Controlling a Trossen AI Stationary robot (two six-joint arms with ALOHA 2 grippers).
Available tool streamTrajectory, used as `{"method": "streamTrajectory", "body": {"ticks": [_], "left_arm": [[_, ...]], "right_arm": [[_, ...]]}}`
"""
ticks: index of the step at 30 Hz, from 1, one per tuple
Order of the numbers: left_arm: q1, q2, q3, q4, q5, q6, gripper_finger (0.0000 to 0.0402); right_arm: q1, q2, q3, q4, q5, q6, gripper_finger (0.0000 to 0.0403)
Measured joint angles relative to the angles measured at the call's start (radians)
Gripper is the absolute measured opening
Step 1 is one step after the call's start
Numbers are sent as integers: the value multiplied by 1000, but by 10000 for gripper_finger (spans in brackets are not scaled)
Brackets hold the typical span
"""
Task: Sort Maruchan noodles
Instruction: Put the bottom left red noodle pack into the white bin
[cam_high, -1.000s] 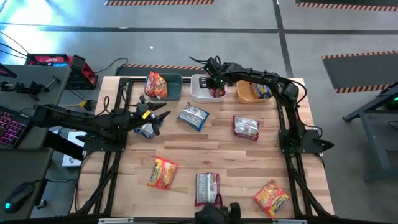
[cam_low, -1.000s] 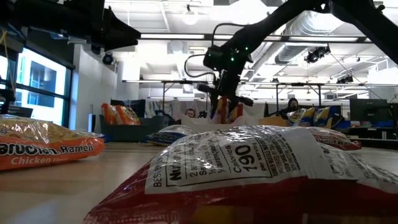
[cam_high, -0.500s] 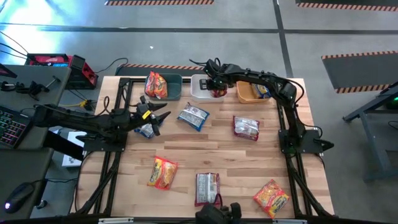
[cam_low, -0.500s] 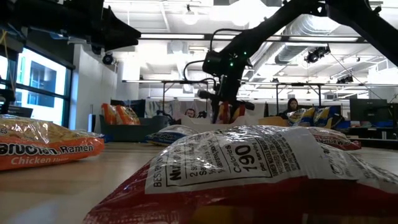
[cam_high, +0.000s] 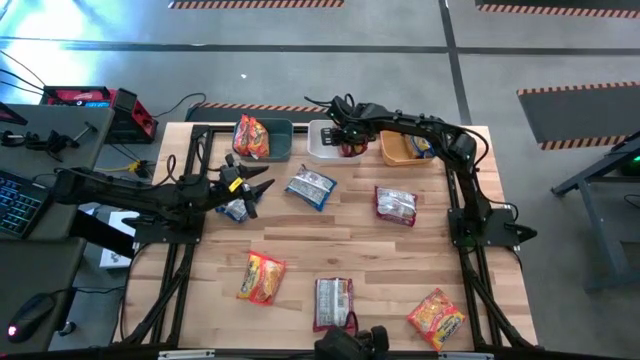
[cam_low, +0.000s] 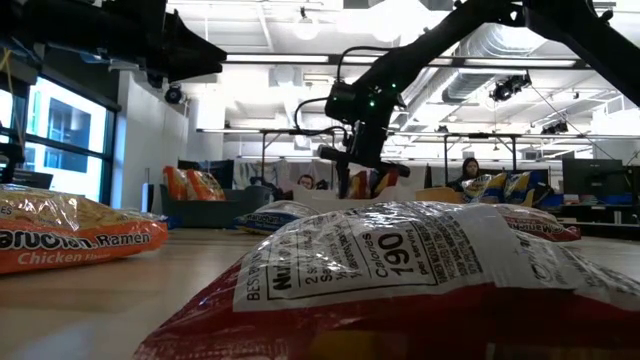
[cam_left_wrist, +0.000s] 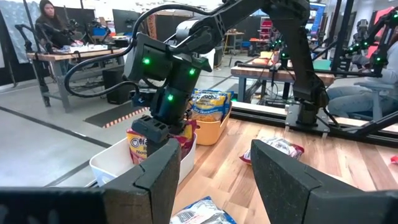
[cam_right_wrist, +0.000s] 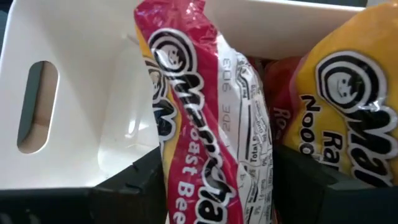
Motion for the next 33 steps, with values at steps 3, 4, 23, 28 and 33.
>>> {"method": "streamTrajectory", "body": {"ticks": [3, 4, 23, 28, 33], "left_arm": [[0, 0, 0, 0, 0, -1, 184], [0, 0, 0, 0, 0, -1, 184], [0, 0, 0, 0, 27, -9, 184], [0, 0, 0, 0, 27, -9, 184], [0, 0, 0, 0, 27, -9, 184]], "right_arm": [[0, 0, 11, -15, -3, 3, 219], [0, 0, 20, -20, -2, 3, 219], [2, 0, 168, -269, 195, -84, 220], [-4, -3, 211, -320, 232, -96, 220], [-5, -8, 290, -358, 245, -134, 220]]}}
